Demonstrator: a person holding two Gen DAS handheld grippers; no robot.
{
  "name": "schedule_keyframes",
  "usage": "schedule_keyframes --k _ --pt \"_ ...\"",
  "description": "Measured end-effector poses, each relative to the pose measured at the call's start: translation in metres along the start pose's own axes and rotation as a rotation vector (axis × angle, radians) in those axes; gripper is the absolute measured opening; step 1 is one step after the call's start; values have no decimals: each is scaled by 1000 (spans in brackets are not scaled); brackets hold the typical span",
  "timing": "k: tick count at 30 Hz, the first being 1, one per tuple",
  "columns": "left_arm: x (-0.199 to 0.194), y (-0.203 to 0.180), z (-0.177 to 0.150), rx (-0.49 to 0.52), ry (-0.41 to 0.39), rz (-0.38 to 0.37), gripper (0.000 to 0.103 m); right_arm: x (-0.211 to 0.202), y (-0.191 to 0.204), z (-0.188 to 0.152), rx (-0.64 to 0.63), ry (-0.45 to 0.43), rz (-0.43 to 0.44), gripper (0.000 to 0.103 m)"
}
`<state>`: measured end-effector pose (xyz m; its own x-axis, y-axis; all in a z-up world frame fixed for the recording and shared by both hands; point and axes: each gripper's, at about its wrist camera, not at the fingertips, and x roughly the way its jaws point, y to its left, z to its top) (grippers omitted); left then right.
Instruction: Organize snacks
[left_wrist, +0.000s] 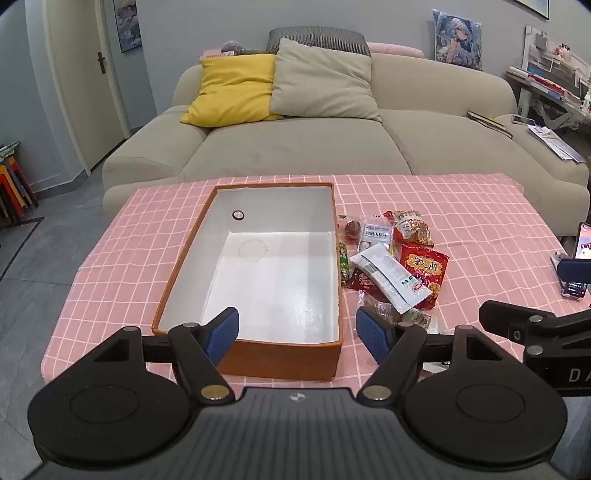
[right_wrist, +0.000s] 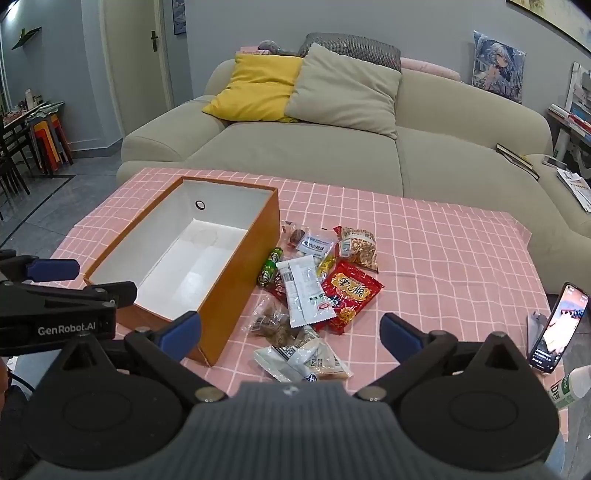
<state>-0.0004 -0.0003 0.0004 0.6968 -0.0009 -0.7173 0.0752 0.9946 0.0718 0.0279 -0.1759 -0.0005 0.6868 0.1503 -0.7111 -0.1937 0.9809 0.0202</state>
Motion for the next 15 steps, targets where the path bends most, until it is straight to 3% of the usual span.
schedule_keyframes --k 15 --pt "0 1 5 0 -2 -8 85 -4 1 2 -8 -4 -12 99"
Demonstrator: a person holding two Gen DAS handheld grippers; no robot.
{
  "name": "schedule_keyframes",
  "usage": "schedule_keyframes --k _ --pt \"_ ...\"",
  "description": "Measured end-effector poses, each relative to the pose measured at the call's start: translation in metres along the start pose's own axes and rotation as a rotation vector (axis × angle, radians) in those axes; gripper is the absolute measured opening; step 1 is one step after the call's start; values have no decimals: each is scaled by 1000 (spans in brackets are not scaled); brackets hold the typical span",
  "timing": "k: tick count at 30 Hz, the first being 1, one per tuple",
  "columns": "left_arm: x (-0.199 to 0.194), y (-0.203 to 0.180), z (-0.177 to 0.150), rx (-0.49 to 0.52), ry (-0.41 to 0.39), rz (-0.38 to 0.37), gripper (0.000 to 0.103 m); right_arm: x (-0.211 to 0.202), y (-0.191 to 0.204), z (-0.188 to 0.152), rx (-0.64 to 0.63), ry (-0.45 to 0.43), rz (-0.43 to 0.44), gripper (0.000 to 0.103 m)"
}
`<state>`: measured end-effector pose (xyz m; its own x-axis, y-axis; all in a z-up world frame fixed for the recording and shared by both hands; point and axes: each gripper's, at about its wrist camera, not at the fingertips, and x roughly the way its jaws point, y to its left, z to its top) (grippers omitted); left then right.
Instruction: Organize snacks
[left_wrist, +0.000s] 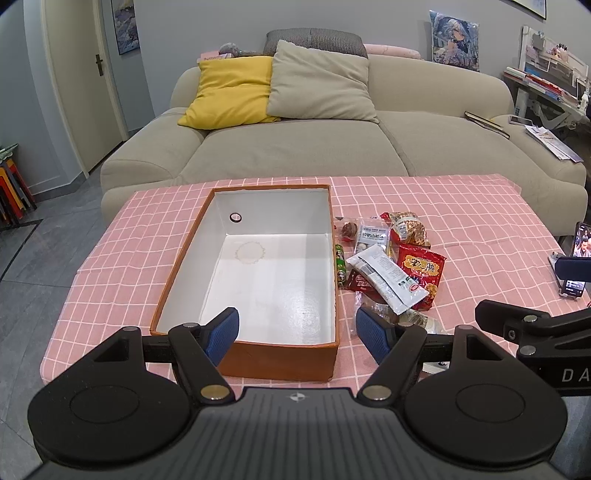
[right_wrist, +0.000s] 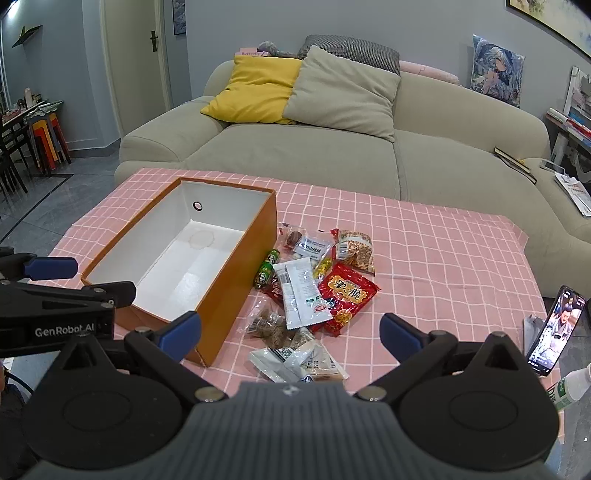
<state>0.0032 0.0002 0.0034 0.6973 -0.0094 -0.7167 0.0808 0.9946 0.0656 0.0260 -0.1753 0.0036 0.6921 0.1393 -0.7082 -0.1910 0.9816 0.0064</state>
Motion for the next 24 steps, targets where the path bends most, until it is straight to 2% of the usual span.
schedule_keyframes --k 12,17,24 --pt "-6 -6 -5 6 -9 -2 85 0 -3 -2 7 0 -3 99" --pt "-5 -6 -4 12 18 -3 85 0 -5 -1 10 0 -4 99" --pt "-4 -7 -5 20 2 5 85 0 -5 0 9 9 -1 99"
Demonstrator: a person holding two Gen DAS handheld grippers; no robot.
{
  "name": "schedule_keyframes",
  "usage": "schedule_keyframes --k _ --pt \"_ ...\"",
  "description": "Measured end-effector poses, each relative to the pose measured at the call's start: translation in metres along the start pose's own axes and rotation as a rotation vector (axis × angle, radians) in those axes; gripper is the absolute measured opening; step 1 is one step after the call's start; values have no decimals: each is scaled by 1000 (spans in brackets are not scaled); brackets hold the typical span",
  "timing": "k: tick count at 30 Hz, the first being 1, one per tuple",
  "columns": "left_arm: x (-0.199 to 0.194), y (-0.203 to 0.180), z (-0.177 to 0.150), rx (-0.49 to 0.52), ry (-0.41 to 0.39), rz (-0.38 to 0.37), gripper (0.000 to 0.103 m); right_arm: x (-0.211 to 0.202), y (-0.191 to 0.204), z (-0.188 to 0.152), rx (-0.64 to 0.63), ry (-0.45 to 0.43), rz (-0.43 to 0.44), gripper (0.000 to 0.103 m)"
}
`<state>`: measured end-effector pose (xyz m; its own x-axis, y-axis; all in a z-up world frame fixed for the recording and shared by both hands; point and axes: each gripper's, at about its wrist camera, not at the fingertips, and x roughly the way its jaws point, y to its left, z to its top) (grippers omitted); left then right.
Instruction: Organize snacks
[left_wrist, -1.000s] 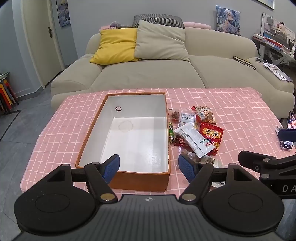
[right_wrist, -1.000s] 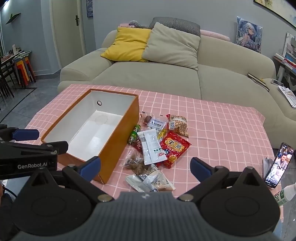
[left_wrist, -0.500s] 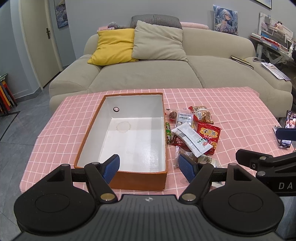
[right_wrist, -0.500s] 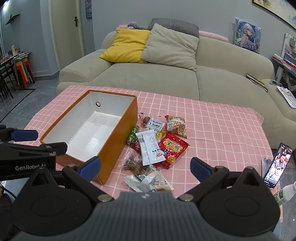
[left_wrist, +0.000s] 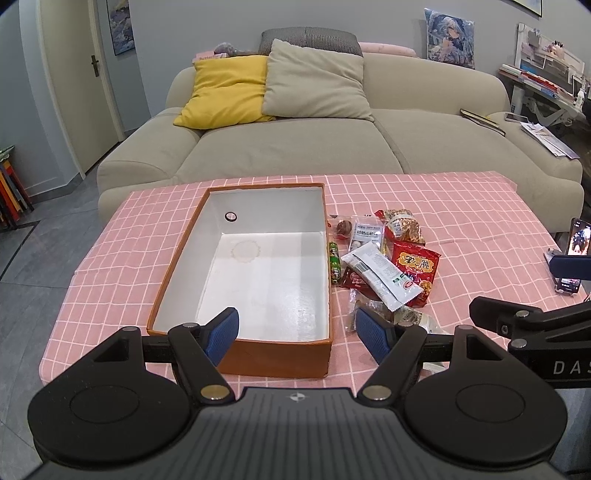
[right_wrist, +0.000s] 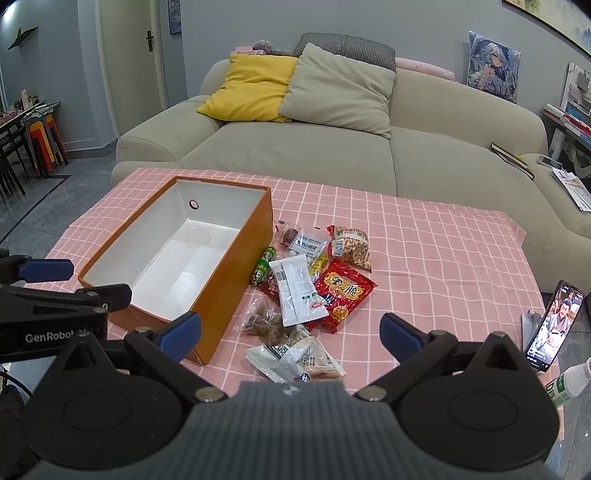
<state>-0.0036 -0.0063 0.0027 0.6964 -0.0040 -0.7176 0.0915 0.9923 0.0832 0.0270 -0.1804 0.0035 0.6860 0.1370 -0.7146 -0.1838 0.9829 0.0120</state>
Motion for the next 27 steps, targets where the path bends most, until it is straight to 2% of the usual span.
schedule_keyframes --k 9,15,19,21,25,27 --pt "1 -1 1 8 23 0 85 1 1 0 1 6 6 99" --pt "1 -3 3 17 80 -6 85 3 0 -1 9 10 6 99" --pt "0 -3 3 3 62 -34 85 3 -5 -2 12 0 25 99" --pt "0 -5 2 8 48 -72 80 4 -12 -6 13 -17 52 99" --pt "7 -17 1 35 71 -140 71 10 -28 -16 -1 -22 72 99" --pt "11 -26 0 35 87 -194 60 16 -35 -22 -20 -7 68 98"
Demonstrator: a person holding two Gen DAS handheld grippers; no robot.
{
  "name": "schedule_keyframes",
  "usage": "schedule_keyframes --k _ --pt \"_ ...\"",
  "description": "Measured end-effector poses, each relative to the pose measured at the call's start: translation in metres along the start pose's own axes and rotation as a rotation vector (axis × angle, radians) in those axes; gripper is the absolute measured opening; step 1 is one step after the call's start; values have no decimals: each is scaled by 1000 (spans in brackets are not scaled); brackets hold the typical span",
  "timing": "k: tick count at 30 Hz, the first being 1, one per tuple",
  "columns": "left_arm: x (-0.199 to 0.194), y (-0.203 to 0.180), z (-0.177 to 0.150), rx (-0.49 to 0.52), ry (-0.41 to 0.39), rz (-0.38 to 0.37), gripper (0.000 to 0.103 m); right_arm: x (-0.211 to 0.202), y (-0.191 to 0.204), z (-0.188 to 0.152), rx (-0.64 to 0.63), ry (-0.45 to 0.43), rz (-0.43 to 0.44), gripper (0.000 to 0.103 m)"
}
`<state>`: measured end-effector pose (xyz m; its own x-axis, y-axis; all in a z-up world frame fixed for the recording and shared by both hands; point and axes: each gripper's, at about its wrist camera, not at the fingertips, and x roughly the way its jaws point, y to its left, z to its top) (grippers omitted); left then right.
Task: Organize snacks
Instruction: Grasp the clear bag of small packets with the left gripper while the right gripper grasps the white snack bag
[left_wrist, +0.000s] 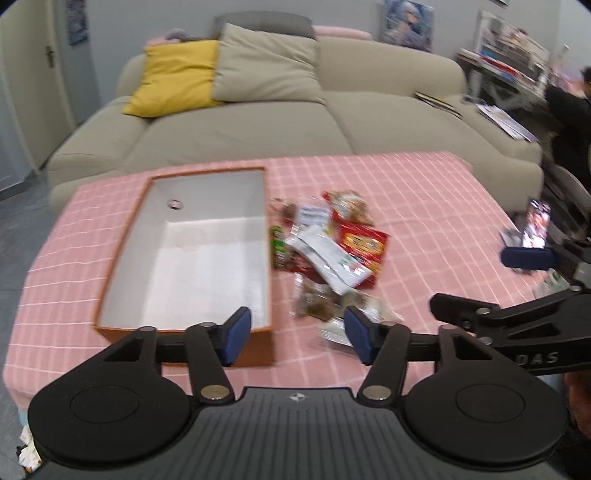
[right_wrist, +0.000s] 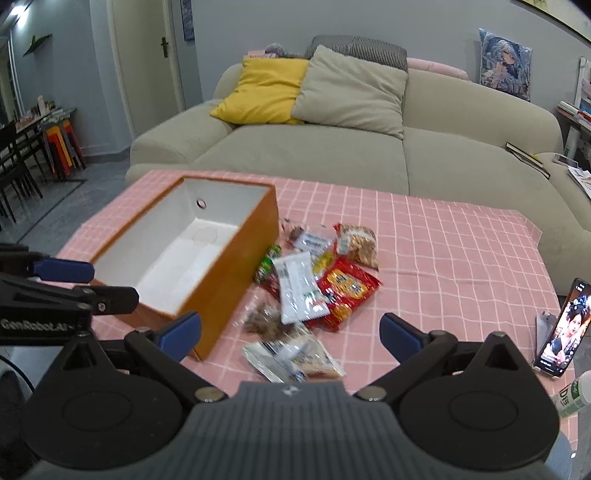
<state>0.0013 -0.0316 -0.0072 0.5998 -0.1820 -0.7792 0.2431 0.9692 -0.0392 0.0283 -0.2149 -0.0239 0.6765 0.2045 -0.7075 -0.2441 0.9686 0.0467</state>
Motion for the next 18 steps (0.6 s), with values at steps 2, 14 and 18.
schedule_keyframes --k 2,14,18 --pt "9 -5 0 -2 30 -37 52 6 -4 -7 -33 15 -6 87" --pt "78 -23 13 34 139 -133 49 79 -30 -27 -12 146 96 75" --pt "97 -19 16 49 175 -140 49 110 -28 -22 -9 178 146 84"
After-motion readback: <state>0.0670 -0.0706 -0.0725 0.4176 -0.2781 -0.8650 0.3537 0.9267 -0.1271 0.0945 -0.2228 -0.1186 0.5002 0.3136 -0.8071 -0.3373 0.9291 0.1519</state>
